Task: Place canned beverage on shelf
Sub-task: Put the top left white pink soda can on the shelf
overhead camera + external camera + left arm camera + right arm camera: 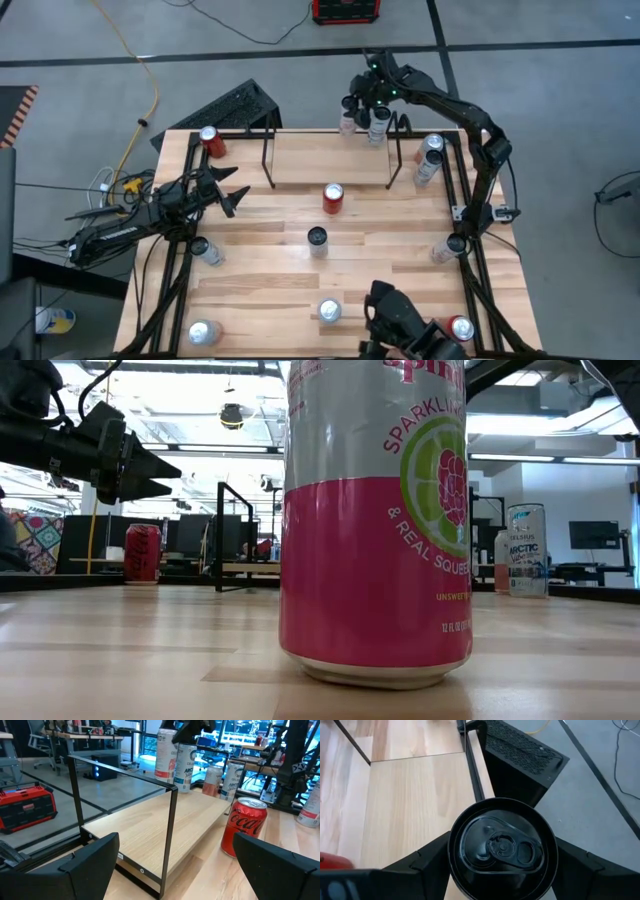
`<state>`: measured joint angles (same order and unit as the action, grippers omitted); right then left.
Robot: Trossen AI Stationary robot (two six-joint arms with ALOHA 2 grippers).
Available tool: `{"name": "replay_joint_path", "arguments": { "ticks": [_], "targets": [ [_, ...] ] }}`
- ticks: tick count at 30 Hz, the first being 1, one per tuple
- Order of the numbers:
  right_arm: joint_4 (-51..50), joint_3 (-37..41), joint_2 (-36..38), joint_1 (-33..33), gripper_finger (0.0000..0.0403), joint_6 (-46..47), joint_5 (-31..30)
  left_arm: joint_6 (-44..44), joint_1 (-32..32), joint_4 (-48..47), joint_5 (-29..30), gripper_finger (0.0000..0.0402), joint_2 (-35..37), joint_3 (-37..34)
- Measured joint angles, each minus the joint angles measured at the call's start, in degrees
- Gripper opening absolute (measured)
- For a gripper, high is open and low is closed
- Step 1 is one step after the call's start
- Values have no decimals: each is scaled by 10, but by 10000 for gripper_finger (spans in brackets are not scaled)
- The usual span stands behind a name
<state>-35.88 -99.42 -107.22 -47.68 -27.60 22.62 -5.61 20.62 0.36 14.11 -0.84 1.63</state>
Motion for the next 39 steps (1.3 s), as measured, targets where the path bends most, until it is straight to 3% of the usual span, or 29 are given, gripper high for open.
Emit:
{"name": "replay_joint_path", "arguments": {
  "ticks": [21,39],
  "targets": [
    [-14,0,0,0,292,18,-2,0,0,0,0,374,0,0],
    [20,54,1,-1,292,23,-20,0,0,0,0,374,0,0]
  ]
}}
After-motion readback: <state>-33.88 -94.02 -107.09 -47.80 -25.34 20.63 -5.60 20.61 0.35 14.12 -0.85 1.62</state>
